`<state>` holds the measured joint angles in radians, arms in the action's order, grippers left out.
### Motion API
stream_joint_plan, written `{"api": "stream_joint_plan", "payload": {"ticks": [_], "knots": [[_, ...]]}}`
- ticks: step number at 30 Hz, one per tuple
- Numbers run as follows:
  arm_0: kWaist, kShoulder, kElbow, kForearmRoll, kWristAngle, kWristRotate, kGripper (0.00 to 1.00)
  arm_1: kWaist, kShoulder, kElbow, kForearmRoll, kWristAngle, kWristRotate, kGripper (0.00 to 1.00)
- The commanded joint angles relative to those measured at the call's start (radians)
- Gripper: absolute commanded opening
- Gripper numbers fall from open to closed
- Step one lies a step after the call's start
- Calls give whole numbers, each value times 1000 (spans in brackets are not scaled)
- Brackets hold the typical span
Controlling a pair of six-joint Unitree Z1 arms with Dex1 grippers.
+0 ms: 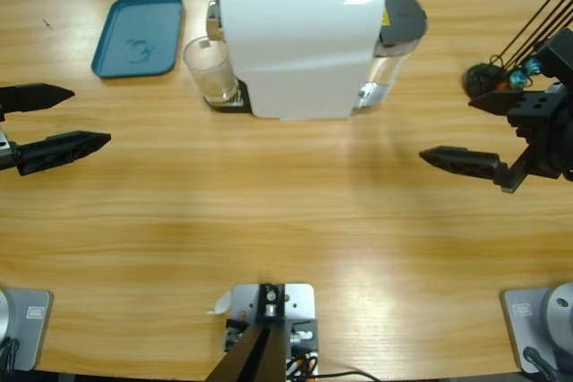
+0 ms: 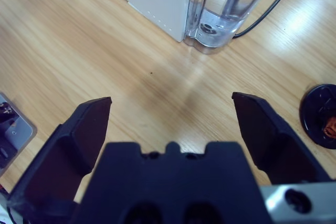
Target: Pour coffee
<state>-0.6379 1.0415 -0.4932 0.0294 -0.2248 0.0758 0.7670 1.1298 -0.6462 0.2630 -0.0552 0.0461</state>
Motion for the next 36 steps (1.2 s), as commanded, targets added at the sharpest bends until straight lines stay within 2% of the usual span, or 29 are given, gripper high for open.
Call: {"api": "stream_joint_plan", "payload": {"ticks": [1, 12, 20, 24, 29, 32, 36], "knots": [[-9, 20, 38, -3, 15, -11, 1000, -8, 15, 25, 21, 8, 4, 1000], [-9, 15, 38, -6, 8, -1, 1000, -8, 18, 23, 22, -3, 6, 1000], [35, 7, -7, 46, -64, 152, 1000, -8, 18, 23, 22, -4, 5, 1000], [152, 86, -40, 56, -214, 251, 1000, -8, 21, 23, 21, -3, 4, 1000], [224, 238, -88, 43, -220, 427, 1000, -8, 20, 25, 21, 1, 4, 1000], [272, 318, -138, 26, -280, 436, 1000, -6, 18, 25, 21, 6, 4, 1000], [274, 378, -186, 6, -310, 421, 1000, 1, 33, 23, 21, 6, 3, 1000]]}}
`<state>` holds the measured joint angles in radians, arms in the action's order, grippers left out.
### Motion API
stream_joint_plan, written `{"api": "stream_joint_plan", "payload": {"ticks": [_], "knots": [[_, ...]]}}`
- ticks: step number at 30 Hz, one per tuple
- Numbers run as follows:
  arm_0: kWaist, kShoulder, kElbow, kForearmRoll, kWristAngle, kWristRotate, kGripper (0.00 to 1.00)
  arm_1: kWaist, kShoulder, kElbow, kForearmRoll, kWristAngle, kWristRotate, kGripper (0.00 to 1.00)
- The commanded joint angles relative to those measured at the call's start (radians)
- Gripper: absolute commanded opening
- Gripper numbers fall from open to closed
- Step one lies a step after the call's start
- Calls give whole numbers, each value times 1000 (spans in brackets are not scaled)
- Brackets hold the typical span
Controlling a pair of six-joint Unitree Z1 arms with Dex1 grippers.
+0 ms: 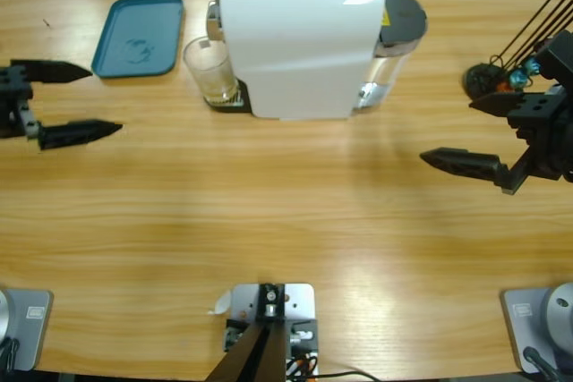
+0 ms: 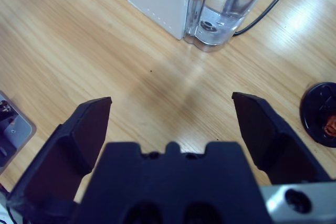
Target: Pour coffee
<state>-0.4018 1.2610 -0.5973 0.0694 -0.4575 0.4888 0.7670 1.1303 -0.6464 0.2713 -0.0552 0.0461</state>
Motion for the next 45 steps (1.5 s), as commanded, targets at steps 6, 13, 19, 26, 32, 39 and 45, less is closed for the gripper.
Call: {"api": "stream_joint_plan", "payload": {"ticks": [6, 13, 19, 26, 32, 39, 45], "knots": [[36, 287, -83, -128, -146, 7, 1000, 3, 34, 22, 16, 12, 3, 1000], [28, 421, -95, -306, -157, 7, 1000, 3, 52, 20, 17, 15, -2, 1000], [12, 494, -101, -399, -205, 2, 1000, 3, 68, 17, 12, 14, -3, 1000], [8, 563, -101, -457, -279, 1, 1000, 3, 86, 14, 11, 15, -5, 1000], [-3, 595, -100, -491, -282, 1, 1000, 3, 93, 13, 11, 17, -5, 1000], [-18, 648, -112, -559, -279, -30, 1000, 3, 93, 13, 11, 17, -5, 1000], [-49, 696, -116, -643, -251, -79, 1000, 3, 92, 13, 11, 17, -5, 1000]]}}
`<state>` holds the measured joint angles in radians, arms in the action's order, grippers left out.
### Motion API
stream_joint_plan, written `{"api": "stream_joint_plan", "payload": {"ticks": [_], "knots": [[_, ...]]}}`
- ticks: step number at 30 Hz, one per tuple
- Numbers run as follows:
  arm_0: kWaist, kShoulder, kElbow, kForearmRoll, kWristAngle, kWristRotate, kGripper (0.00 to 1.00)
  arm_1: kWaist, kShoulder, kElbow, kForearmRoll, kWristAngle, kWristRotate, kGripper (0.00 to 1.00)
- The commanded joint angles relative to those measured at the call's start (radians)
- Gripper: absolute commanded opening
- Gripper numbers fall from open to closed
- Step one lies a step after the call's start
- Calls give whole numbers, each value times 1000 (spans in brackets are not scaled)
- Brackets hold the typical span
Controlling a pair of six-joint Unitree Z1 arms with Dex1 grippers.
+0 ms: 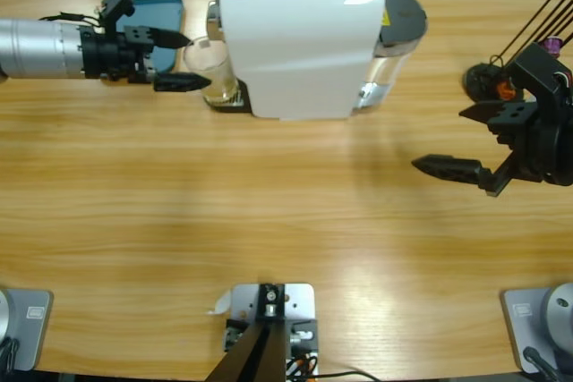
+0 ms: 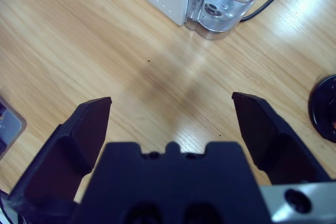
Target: Pour coffee
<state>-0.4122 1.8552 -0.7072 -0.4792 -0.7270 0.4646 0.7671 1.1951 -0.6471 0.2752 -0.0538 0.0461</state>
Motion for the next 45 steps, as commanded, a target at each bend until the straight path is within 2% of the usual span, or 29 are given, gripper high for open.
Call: {"api": "stream_joint_plan", "payload": {"ticks": [1, 6, 9, 18, 25, 34, 35, 36, 38, 39, 41, 42, 45], "knots": [[-40, 106, -8, -107, 34, -66, 1000, 3, 27, 14, 7, 15, -5, 1000], [-47, 120, -8, -143, 118, -96, 995, 3, 27, 14, 6, 15, -5, 1000], [-51, 119, 1, -149, 155, -98, 955, 3, 29, 14, 6, 15, -5, 1000], [-59, 121, 0, -153, 143, -97, 954, 2, 29, 14, 4, 15, -5, 1000], [-66, 122, -4, -153, 151, -96, 913, 2, 27, 14, 4, 15, -5, 1000], [-89, 127, -10, -152, 196, -97, 952, 2, 24, 14, 6, 15, -5, 1000], [-88, 127, -11, -151, 196, -98, 913, 2, 24, 14, 5, 15, -5, 1000], [-89, 127, -11, -151, 196, -98, 801, 2, 24, 14, 5, 15, -5, 1000], [-89, 126, -11, -151, 196, -98, 498, 2, 25, 14, 4, 15, -5, 1000], [-89, 127, -11, -151, 196, -98, 411, 2, 26, 14, 4, 15, -5, 1000], [-89, 126, -11, -151, 196, -98, 45, 2, 26, 14, 4, 15, -5, 1000], [-89, 125, -11, -150, 195, -98, 0, 2, 26, 14, 5, 15, -5, 1000], [-88, 125, -11, -151, 194, -98, 0, 1, 23, 14, 6, 16, -5, 1000]]}}
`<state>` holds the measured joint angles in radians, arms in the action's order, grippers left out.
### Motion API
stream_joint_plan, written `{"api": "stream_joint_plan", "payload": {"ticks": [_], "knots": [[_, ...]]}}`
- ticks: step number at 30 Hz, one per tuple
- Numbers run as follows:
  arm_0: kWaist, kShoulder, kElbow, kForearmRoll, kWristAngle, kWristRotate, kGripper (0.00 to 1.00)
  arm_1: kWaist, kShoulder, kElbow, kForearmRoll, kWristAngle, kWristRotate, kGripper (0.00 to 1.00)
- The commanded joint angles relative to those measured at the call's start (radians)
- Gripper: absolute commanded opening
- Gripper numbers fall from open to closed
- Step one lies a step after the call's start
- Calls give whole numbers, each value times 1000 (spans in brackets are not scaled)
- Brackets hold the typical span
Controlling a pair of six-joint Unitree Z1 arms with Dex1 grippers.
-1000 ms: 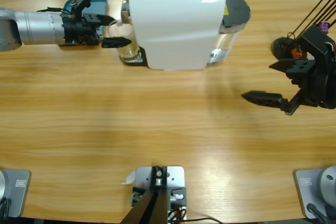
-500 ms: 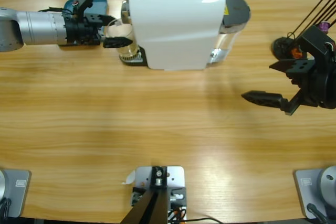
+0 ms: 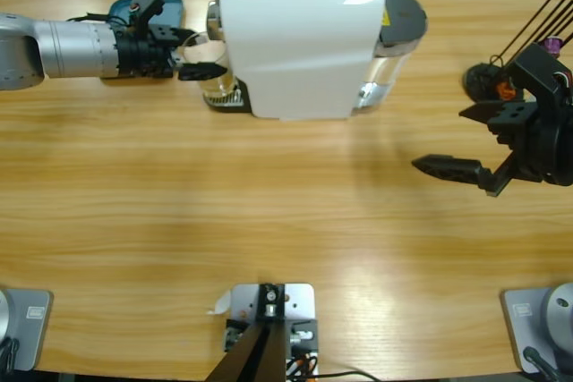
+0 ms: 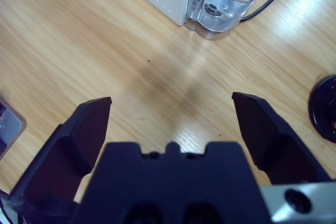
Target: Pour coffee
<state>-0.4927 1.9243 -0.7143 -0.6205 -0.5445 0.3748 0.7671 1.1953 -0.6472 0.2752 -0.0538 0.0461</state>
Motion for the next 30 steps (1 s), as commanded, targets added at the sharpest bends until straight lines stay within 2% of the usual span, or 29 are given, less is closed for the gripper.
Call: {"api": "stream_joint_plan", "payload": {"ticks": [1, 5, 10, 13, 15, 23, 30], "knots": [[-8, 56, -1, -11, 11, -8, 0, 1, 23, 14, 6, 17, -5, 1000], [29, 28, 61, -58, -27, -31, 0, 2, 23, 14, 6, 15, -5, 1000], [143, -111, 121, -113, -56, -74, 0, 1, 32, 16, -1, 14, -5, 1000], [214, -159, 112, -115, -33, -120, 0, 2, 30, 17, -2, 14, -5, 1000], [248, -174, 94, -123, 32, -164, 0, 2, 31, 18, -2, 14, -5, 1000], [291, 7, -20, -124, 370, -303, 0, 2, 42, 16, -2, 15, -5, 1000], [273, 127, -83, -122, 426, -368, 0, 1, 57, 14, -4, 15, -5, 1000]]}}
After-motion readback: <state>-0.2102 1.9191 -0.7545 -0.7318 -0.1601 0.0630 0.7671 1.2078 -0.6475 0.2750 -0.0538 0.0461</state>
